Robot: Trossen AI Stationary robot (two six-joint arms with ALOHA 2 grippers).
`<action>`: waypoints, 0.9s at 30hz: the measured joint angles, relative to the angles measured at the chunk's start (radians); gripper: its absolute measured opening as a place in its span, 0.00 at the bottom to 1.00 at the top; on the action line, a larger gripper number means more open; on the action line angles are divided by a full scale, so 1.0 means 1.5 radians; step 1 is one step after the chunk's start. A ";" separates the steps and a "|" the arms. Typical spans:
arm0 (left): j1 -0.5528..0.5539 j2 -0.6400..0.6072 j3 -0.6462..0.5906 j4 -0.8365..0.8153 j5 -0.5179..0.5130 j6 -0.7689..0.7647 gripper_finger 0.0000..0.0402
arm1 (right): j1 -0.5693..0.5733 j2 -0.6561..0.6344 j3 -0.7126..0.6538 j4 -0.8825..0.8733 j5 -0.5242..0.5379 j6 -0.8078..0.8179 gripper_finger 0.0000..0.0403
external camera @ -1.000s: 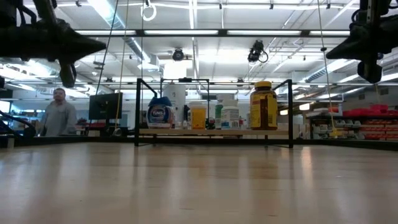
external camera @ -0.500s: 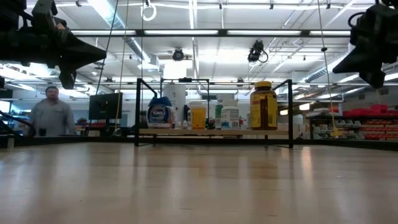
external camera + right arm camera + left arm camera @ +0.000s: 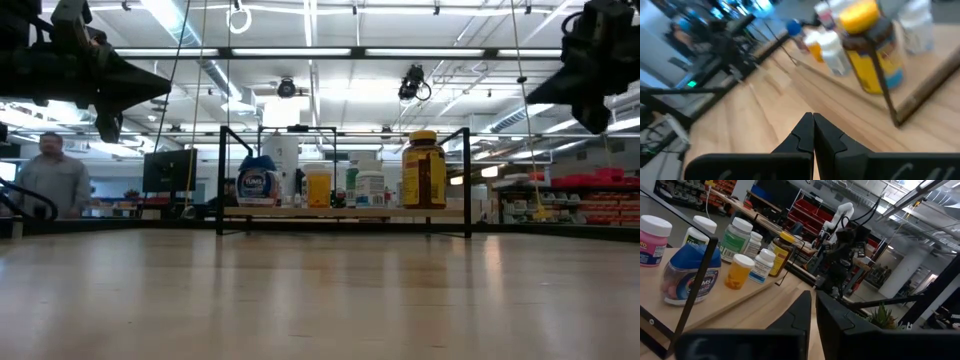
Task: Pick and place medicine bottles onto shelf by color
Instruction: Return to Home Position
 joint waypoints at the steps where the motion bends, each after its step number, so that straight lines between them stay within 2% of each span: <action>1: 0.000 0.000 0.000 0.000 0.000 0.000 0.09 | 0.000 0.000 0.000 0.018 -0.005 -0.007 0.01; 8: 0.000 0.000 0.000 0.001 0.000 0.000 0.08 | 0.000 0.000 0.000 0.129 0.017 -0.074 0.01; 13: 0.000 0.000 0.000 0.002 0.000 0.000 0.06 | 0.000 -0.001 0.000 0.168 0.061 -0.149 0.01; 16: 0.000 0.000 0.000 0.003 0.000 0.000 0.06 | 0.000 -0.008 -0.021 0.245 0.077 -0.180 0.01; 21: 0.000 0.000 0.000 0.003 0.000 0.000 0.09 | 0.001 -0.008 -0.105 0.434 0.029 -0.185 0.01; 27: 0.000 0.000 0.000 0.003 0.000 0.000 0.08 | 0.001 -0.008 -0.218 0.584 -0.032 -0.115 0.01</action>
